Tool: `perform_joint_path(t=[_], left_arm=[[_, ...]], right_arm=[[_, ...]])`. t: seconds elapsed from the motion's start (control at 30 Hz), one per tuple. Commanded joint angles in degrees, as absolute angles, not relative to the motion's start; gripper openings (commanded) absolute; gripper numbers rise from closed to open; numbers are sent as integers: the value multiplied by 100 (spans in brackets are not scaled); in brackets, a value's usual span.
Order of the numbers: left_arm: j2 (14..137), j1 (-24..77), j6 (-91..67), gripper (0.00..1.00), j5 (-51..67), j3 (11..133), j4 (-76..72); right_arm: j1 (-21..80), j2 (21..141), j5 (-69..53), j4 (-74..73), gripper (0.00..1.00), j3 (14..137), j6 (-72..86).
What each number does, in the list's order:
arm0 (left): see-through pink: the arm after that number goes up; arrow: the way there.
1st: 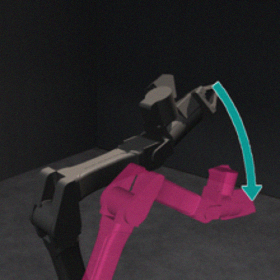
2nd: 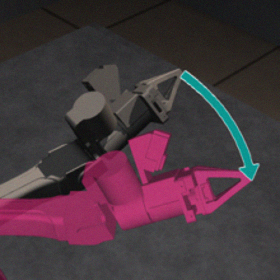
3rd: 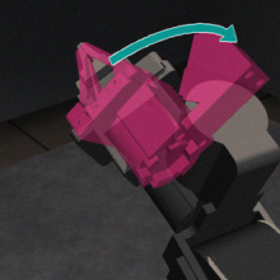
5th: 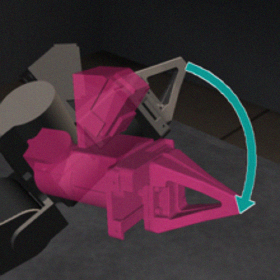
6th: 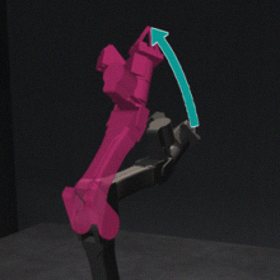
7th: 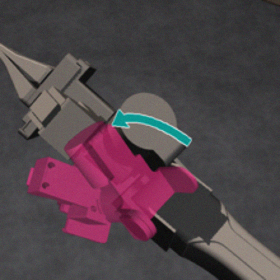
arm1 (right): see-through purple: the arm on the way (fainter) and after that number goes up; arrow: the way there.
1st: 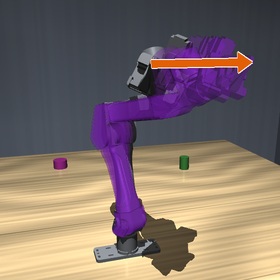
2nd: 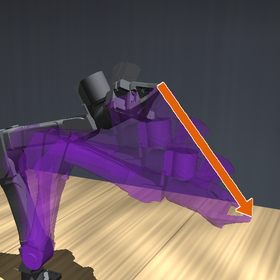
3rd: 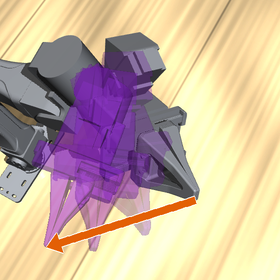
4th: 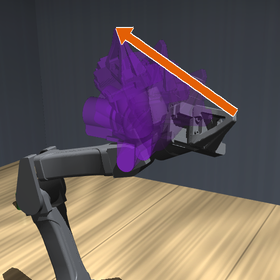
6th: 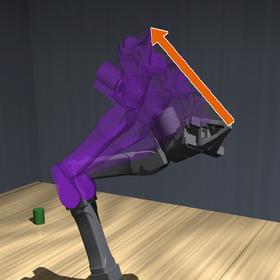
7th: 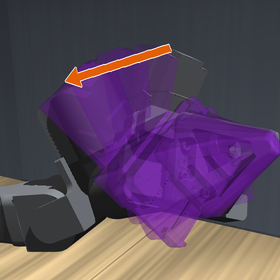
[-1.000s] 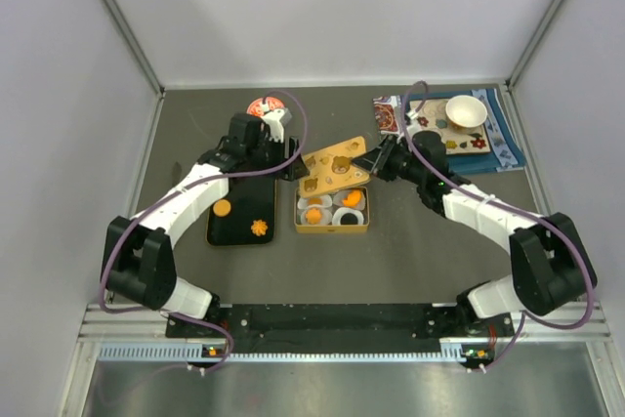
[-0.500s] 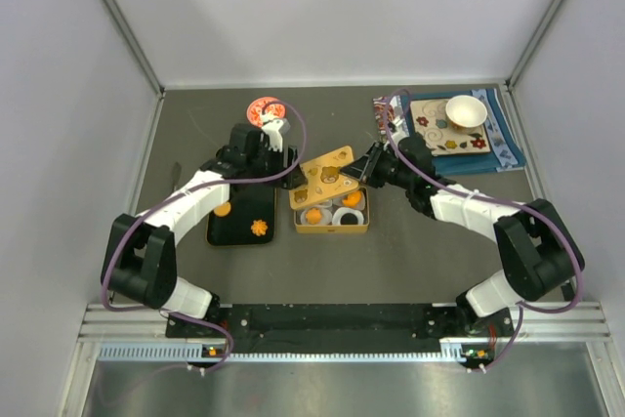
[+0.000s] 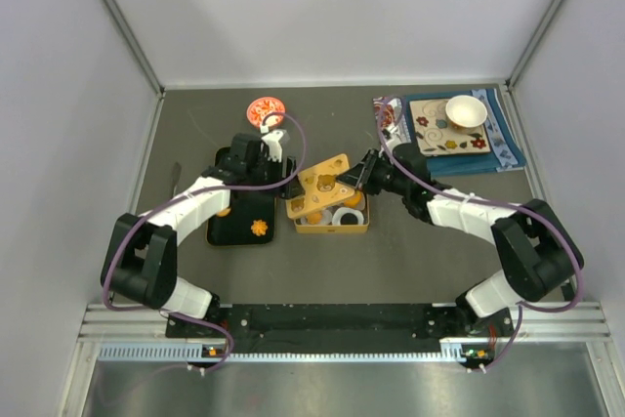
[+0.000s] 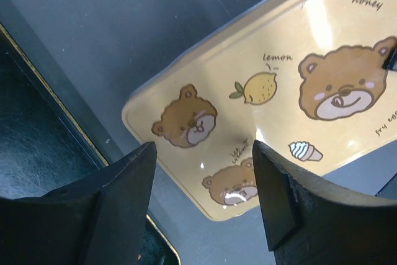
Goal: Pack the cookies
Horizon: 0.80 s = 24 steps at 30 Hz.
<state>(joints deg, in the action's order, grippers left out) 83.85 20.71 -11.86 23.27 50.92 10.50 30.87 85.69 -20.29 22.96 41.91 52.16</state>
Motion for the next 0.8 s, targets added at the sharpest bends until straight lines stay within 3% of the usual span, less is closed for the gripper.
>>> perform_joint_path(t=[0.0, 0.47, 0.77], left_arm=[[8130, 2048, -1072, 69, 2347, 4992, 721], [7972, 2048, -993, 69, 2250, 4597, 475], [8086, 2048, -1081, 69, 2311, 4430, 273]], right_arm=[[3269, 8517, -2039, 2637, 0, 4122, 5282], [3270, 8227, -1688, 2496, 0, 3894, 5159], [3269, 8156, -1529, 2426, 11, 3841, 5150]])
